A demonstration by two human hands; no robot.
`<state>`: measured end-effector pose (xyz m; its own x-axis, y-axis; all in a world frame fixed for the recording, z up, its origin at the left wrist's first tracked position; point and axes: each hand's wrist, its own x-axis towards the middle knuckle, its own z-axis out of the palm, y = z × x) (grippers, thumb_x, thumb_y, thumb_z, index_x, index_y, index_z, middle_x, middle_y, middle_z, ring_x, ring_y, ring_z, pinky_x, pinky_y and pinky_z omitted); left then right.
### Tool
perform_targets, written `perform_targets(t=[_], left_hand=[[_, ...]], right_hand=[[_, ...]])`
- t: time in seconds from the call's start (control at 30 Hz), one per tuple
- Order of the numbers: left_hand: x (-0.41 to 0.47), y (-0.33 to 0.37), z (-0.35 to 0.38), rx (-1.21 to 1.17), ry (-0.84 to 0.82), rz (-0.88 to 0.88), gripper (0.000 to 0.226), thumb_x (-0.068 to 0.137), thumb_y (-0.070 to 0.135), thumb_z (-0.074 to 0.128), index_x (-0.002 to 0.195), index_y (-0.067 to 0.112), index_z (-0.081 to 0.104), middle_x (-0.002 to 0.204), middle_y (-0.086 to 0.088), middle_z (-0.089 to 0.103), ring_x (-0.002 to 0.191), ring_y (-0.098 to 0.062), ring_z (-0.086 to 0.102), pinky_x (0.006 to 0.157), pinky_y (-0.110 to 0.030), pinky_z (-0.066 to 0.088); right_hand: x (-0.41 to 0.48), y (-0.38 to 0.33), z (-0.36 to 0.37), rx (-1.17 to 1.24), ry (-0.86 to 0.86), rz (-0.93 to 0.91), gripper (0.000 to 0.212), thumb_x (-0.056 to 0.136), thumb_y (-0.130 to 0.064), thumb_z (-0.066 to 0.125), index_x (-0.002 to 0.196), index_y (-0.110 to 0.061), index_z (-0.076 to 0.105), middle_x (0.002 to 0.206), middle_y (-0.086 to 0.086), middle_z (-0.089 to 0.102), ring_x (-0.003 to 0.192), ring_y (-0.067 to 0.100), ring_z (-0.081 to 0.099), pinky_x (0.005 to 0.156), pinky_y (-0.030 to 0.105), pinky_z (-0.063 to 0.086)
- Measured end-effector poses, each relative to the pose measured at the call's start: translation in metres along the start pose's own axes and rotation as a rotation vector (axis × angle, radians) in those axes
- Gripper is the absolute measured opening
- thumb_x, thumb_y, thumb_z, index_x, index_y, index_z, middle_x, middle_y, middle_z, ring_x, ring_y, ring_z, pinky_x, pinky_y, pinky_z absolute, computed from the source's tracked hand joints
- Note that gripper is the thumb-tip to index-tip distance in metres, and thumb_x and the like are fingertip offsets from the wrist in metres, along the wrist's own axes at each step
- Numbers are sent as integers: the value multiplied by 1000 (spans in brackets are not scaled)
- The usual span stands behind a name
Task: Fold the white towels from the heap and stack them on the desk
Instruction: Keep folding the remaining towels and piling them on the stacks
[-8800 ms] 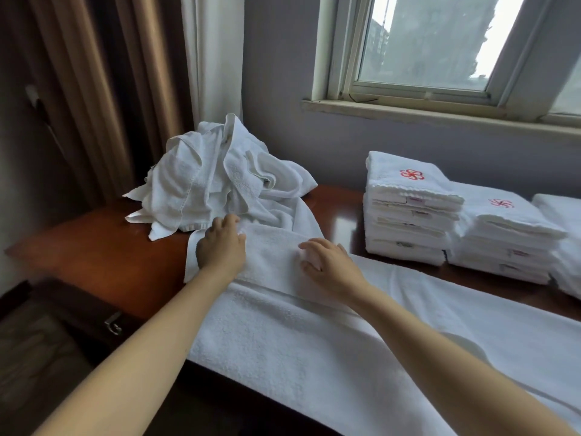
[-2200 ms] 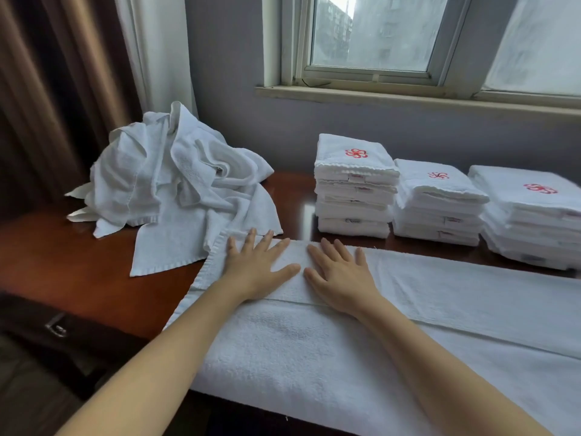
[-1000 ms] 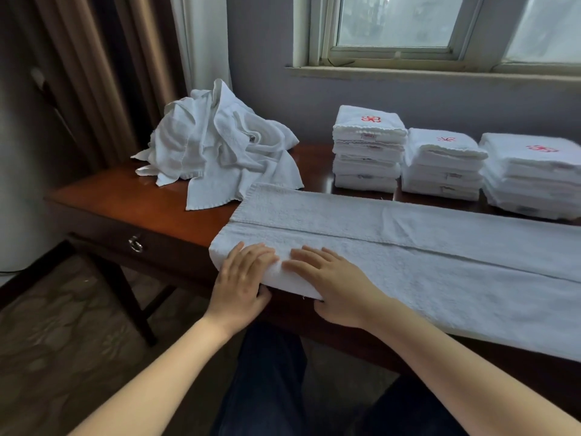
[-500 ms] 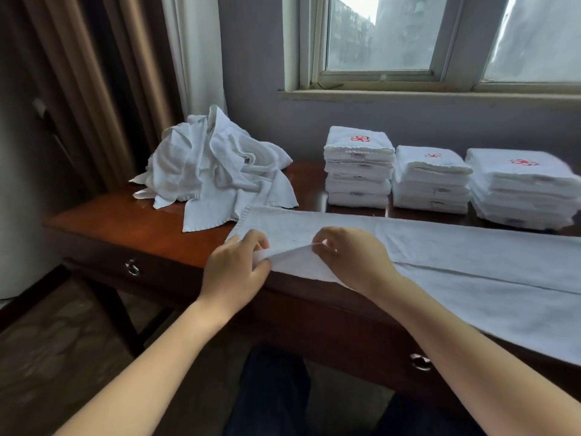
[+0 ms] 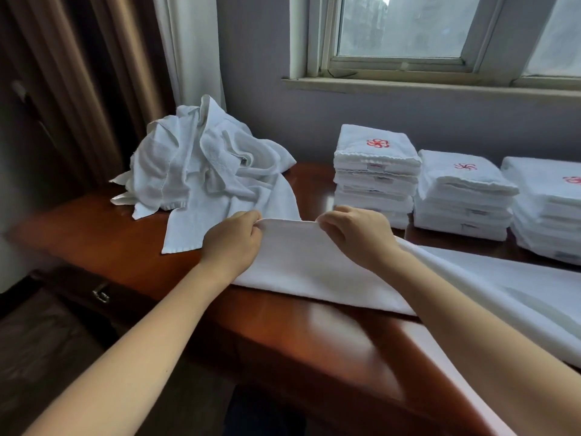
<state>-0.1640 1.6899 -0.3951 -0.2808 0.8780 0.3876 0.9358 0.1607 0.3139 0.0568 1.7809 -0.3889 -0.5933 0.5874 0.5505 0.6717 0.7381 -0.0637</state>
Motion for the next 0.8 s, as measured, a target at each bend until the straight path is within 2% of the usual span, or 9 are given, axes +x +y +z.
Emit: perform_targets(t=[0.1, 0.2, 0.3, 0.37, 0.4, 0.5, 0.57, 0.7, 0.8], left_hand=[[13, -4, 17, 153, -84, -21, 28, 96, 15, 37, 112, 17, 60, 112, -3, 63, 94, -28, 59, 73, -36, 45], [14, -5, 33, 372, -15, 39, 46, 90, 7, 46, 133, 24, 51, 124, -2, 54, 113, -25, 52, 93, -36, 41], [7, 9, 47, 110, 93, 255, 57, 80, -6, 51, 128, 22, 61, 123, -3, 57, 118, -27, 50, 99, -39, 41], [4, 18, 56, -106, -87, 332, 50, 90, 3, 49, 132, 26, 60, 135, 1, 54, 132, -21, 43, 108, -38, 36], [3, 20, 60, -163, -202, 311, 46, 98, 15, 46, 141, 30, 52, 147, 4, 46, 141, -15, 33, 116, -34, 26], [9, 11, 65, -33, -431, 263, 54, 104, 46, 29, 156, 36, 19, 164, 11, 10, 150, -3, 0, 122, -29, -4], [9, 5, 64, 45, -466, 271, 57, 103, 51, 23, 156, 37, 9, 165, 11, -1, 149, -3, -8, 121, -31, -9], [3, -6, 59, 87, -472, 278, 58, 102, 53, 19, 156, 37, 4, 165, 10, -5, 149, -4, -12, 122, -34, -9], [-5, -24, 51, 112, -474, 274, 59, 101, 54, 17, 156, 37, 0, 164, 11, -9, 148, -3, -16, 122, -34, -9]], right_hand=[[1, 13, 25, 24, -74, -8, 20, 99, -32, 54, 99, -30, 73, 90, -6, 69, 78, 24, 66, 54, 27, 34], [-1, 21, 42, 74, -154, 18, 19, 97, -29, 53, 99, -28, 72, 95, -7, 66, 85, 20, 64, 60, 30, 43], [0, 23, 49, 143, -166, 37, 19, 96, -31, 56, 104, -32, 73, 97, -9, 66, 88, 16, 64, 64, 30, 46], [0, 24, 51, 152, -165, 38, 20, 97, -34, 56, 107, -34, 73, 96, -11, 66, 88, 13, 64, 63, 28, 44], [0, 24, 52, 157, -166, 42, 20, 97, -35, 56, 109, -35, 73, 97, -12, 66, 88, 11, 64, 63, 26, 41], [-1, 23, 53, 175, -175, 72, 21, 97, -36, 56, 111, -35, 72, 98, -14, 66, 91, 10, 64, 65, 24, 40], [-2, 19, 54, 178, -181, 85, 21, 98, -34, 56, 112, -34, 72, 99, -13, 65, 91, 11, 64, 65, 25, 40], [-3, 2, 57, 185, -165, 91, 20, 98, -31, 57, 110, -29, 73, 101, -11, 67, 91, 14, 65, 65, 23, 36], [-1, -19, 59, 193, -171, 83, 21, 98, -29, 54, 107, -26, 73, 100, -7, 68, 89, 17, 66, 68, 29, 47]])
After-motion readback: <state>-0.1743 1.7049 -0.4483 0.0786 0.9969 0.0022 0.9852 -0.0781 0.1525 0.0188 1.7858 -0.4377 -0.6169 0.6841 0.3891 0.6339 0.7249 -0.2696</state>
